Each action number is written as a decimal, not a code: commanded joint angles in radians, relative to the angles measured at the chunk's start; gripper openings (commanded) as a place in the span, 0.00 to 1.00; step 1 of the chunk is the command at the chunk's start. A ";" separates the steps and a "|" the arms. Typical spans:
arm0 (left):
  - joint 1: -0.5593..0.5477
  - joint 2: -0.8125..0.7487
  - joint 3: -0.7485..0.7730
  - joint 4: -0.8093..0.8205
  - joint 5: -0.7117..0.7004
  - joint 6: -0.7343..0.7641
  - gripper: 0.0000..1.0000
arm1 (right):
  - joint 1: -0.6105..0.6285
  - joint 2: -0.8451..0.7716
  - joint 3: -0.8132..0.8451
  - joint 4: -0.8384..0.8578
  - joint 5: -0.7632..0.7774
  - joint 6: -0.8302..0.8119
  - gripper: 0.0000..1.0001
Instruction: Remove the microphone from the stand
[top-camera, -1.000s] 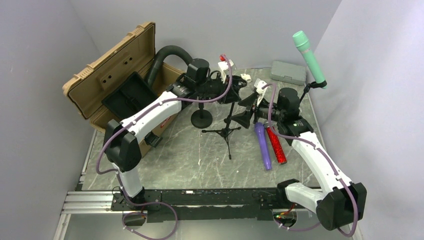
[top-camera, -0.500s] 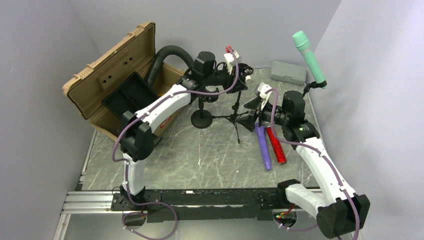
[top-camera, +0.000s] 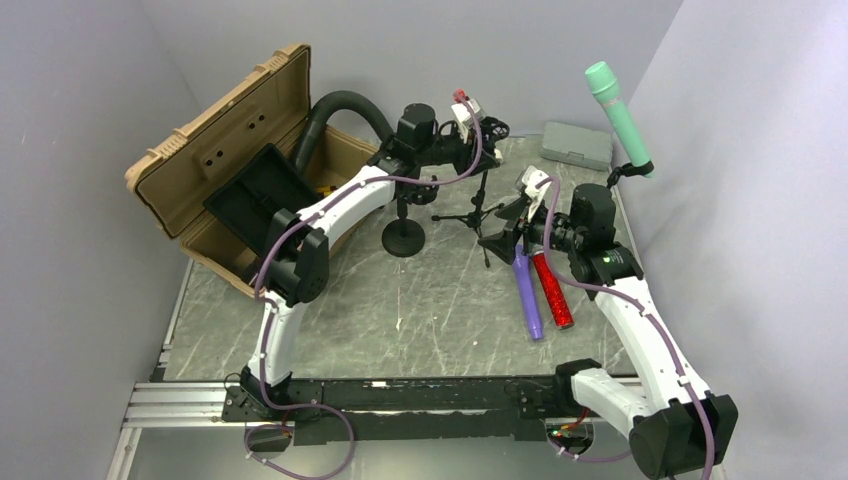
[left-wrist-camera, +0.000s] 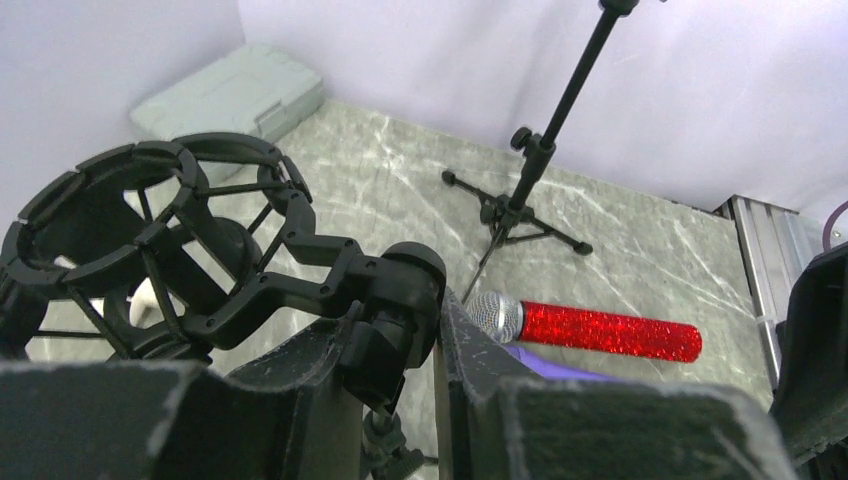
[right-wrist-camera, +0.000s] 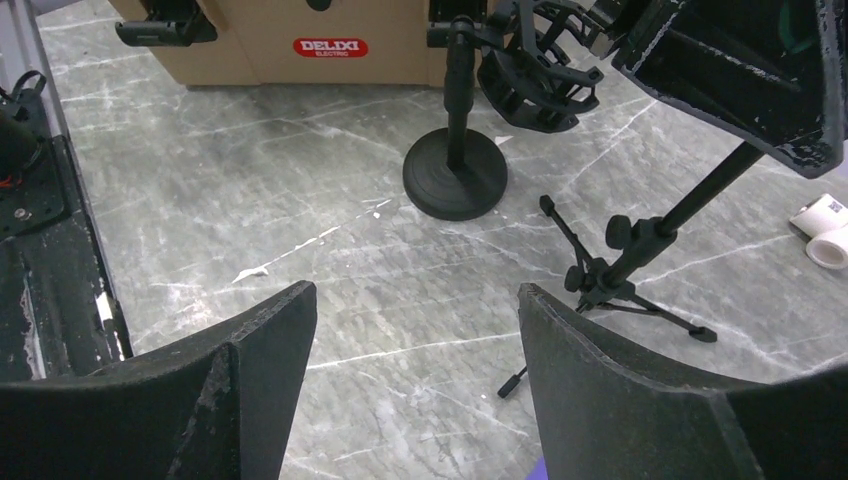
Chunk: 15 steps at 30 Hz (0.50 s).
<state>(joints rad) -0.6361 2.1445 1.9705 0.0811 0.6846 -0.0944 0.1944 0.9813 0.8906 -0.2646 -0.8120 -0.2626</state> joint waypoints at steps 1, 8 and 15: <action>0.006 0.035 0.014 0.131 0.022 -0.022 0.00 | -0.015 -0.021 0.008 -0.004 0.002 -0.015 0.75; 0.019 0.071 -0.073 0.160 0.025 -0.066 0.00 | -0.034 -0.021 0.023 -0.022 0.075 -0.019 0.74; 0.017 0.084 -0.130 0.120 -0.040 -0.063 0.00 | -0.051 -0.017 0.026 -0.026 0.113 -0.014 0.74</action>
<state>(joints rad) -0.6250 2.1780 1.8977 0.2836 0.6998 -0.1528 0.1520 0.9794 0.8906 -0.2996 -0.7296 -0.2668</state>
